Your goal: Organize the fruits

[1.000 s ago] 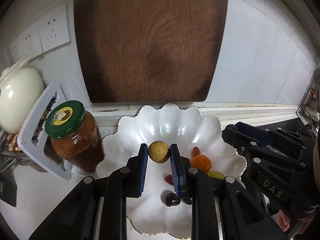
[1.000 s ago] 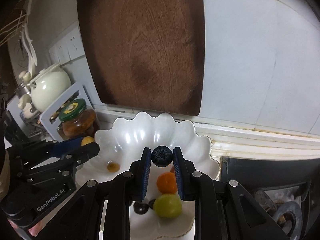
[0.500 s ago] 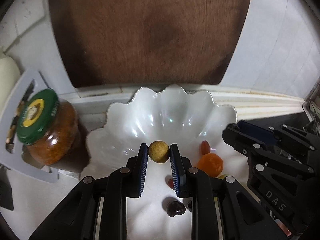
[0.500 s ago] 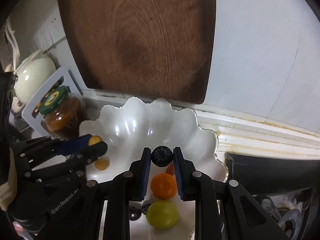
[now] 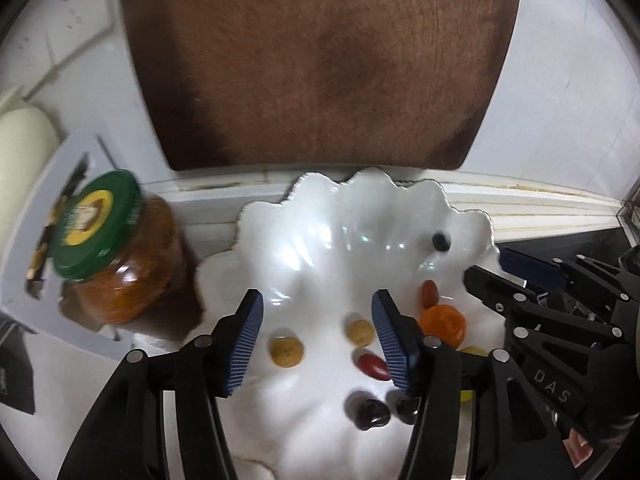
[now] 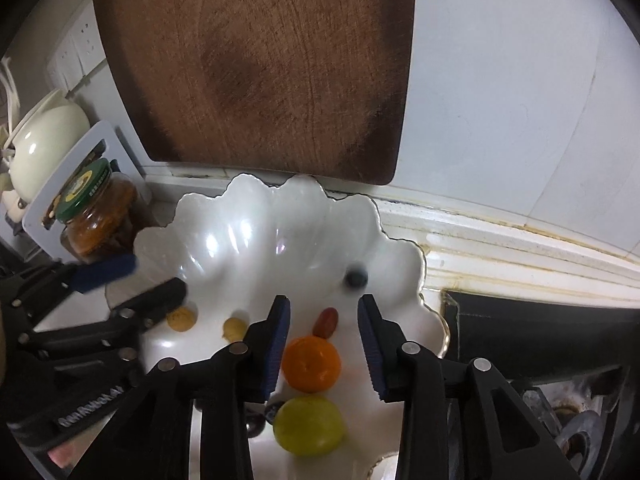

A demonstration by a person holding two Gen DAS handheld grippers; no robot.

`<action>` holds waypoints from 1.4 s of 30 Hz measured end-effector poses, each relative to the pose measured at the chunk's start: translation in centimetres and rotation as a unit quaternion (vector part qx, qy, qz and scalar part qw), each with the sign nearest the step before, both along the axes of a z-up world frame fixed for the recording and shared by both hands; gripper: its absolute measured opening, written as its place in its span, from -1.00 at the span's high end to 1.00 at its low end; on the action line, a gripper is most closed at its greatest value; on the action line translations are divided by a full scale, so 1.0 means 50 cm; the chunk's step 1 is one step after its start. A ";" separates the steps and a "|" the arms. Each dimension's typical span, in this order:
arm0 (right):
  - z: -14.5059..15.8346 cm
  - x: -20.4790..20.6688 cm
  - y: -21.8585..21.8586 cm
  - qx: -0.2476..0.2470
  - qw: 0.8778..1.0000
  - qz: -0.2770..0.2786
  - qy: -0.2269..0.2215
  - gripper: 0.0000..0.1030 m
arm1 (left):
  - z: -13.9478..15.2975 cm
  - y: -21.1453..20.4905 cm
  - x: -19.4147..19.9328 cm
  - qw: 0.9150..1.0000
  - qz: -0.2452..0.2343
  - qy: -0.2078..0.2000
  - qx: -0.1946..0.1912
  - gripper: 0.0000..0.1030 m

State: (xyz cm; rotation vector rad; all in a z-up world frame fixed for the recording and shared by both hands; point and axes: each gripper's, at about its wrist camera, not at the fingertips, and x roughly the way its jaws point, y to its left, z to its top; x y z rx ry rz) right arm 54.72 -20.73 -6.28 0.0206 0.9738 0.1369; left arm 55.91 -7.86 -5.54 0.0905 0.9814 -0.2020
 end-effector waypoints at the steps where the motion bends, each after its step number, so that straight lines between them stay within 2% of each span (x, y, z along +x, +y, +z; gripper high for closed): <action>1: 0.002 -0.004 -0.001 -0.002 1.000 -0.002 -0.003 0.15 | 0.006 0.004 -0.008 1.000 0.004 -0.005 0.006 -0.16; 3: 0.009 -0.018 -0.006 -0.006 1.000 -0.010 -0.014 0.12 | 0.021 0.017 -0.029 1.000 0.013 -0.025 0.011 -0.30; 5: 0.021 -0.040 -0.010 -0.006 0.999 -0.017 -0.029 -0.01 | 0.036 0.029 -0.048 0.999 0.025 -0.044 0.014 -0.41; 10: 0.053 -0.096 -0.010 -0.012 0.997 -0.034 -0.071 -0.23 | 0.074 0.060 -0.098 0.994 0.050 -0.095 0.027 -0.58; 16: 0.098 -0.181 -0.010 -0.008 0.990 -0.071 -0.126 -0.52 | 0.118 0.089 -0.158 0.986 0.053 -0.154 0.040 -0.75; 24: 0.154 -0.290 -0.003 -0.012 0.980 -0.086 -0.177 -0.61 | 0.160 0.102 -0.268 0.979 0.049 -0.197 0.025 -0.88; 34: 0.196 -0.432 -0.011 -0.019 0.969 -0.093 -0.229 -0.61 | 0.197 0.100 -0.430 0.969 0.052 -0.240 0.017 -0.92; 42: 0.212 -0.560 -0.017 -0.024 0.964 -0.085 -0.251 -0.61 | 0.214 0.094 -0.558 0.969 0.053 -0.243 0.003 -0.93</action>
